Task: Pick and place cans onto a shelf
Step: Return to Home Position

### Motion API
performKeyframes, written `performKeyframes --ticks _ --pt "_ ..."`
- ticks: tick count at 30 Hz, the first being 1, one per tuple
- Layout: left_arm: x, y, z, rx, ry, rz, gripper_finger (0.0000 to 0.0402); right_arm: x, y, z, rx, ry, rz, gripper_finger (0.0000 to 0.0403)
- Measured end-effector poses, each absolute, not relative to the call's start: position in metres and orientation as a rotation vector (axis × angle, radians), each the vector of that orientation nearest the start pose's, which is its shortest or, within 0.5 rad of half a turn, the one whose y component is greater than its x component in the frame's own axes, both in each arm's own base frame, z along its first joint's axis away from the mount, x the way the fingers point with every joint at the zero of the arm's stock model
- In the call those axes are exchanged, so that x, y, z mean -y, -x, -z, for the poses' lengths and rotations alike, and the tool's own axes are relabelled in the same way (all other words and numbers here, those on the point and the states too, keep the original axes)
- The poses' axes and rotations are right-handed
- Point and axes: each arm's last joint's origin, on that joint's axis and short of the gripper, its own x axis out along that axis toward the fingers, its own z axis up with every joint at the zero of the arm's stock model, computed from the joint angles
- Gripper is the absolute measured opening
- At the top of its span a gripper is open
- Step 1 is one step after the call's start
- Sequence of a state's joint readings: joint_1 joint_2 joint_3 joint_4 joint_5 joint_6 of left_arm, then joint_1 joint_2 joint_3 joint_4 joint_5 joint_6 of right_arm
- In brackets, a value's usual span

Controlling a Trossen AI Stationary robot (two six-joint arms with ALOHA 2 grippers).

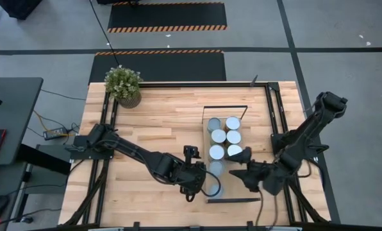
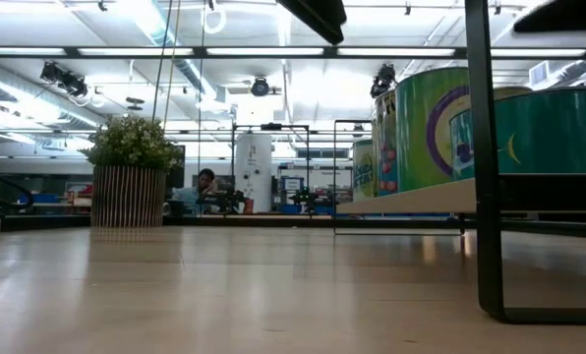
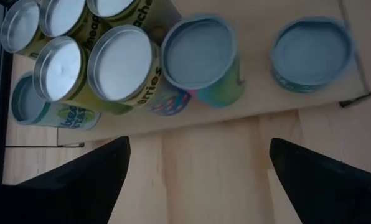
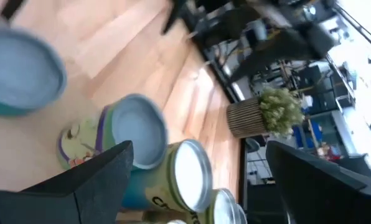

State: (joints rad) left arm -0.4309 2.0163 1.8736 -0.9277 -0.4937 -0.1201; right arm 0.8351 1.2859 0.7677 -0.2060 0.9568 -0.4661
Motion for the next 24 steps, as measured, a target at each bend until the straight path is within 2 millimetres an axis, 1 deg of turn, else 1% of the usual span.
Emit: performKeyframes --ticks 4,8,9,13,15,16,19,22,24 --pt "0.168 -0.395 -0.286 -0.946 -0.366 -0.11 0.0392 -0.17 -0.165 -0.245 -0.431 0.925 0.043 0.0374" --pt "0.171 -0.394 -0.284 -0.941 -0.371 -0.103 0.0392 -0.169 -0.145 -0.243 -0.383 0.865 0.075 0.0374" --pt "0.173 -0.394 -0.279 -0.933 -0.369 -0.099 0.0392 -0.169 -0.141 -0.241 -0.374 0.847 0.075 0.0374" --pt "0.175 -0.388 -0.252 -0.97 -0.389 -0.091 0.0392 -0.166 -0.128 -0.236 -0.339 0.761 0.091 0.0374" --pt "0.173 -0.383 -0.248 -0.969 -0.379 -0.104 0.0392 -0.162 -0.124 -0.236 -0.33 0.712 0.096 0.0374" --pt "0.17 -0.38 -0.25 -0.968 -0.371 -0.114 0.0392 -0.16 -0.122 -0.236 -0.324 0.685 0.098 0.0374" --pt "0.161 -0.371 -0.265 -0.899 -0.333 -0.127 0.0392 -0.151 -0.117 -0.238 -0.306 0.598 0.104 0.0373" --pt "0.152 -0.357 -0.28 -0.82 -0.299 -0.135 0.0392 -0.14 -0.112 -0.24 -0.291 0.517 0.095 0.0373" --pt "0.146 -0.346 -0.285 -0.775 -0.29 -0.147 0.0392 -0.134 -0.109 -0.241 -0.278 0.46 0.073 0.0373"
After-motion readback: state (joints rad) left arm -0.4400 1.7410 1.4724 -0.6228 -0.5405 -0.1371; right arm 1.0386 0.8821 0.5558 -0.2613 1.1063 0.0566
